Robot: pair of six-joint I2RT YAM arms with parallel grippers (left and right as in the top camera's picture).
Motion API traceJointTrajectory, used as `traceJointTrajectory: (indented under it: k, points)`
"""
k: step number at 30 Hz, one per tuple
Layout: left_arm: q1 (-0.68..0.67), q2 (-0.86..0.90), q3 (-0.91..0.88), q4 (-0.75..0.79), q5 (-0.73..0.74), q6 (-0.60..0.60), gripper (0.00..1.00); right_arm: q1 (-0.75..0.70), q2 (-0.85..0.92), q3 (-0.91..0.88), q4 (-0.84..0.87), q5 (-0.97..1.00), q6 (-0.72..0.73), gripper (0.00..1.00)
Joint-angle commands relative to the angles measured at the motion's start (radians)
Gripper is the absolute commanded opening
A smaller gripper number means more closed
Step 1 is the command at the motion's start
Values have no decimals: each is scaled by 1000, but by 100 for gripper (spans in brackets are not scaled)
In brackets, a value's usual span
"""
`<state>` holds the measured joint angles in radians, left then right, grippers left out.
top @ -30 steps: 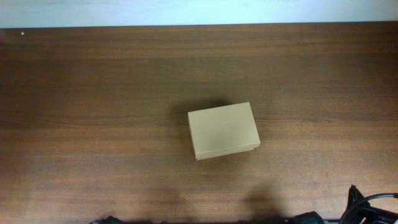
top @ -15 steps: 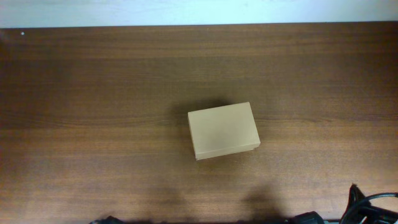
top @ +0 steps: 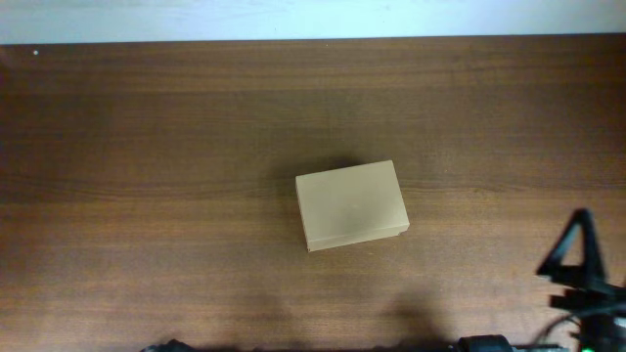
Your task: Pack container
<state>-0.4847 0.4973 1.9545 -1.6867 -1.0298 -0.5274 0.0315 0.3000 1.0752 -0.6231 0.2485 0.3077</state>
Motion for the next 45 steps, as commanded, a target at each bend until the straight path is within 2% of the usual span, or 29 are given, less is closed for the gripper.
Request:
traceJointTrajectory:
  k: [1, 9, 15, 33, 45]
  points:
    - [5, 4, -2, 0, -14, 5, 100, -55, -92, -215, 134, -154, -14, 99]
    - [5, 4, -2, 0, -14, 5, 100, -101, -234, -579, 355, -262, -14, 99]
    - [5, 4, -2, 0, -14, 5, 100, -106, -297, -750, 397, -277, -15, 99]
    - [5, 4, -2, 0, -14, 5, 100, -106, -297, -1025, 443, -256, -15, 99]
    - [4, 4, -2, 0, -14, 5, 100, -106, -297, -1032, 464, -237, -45, 99]
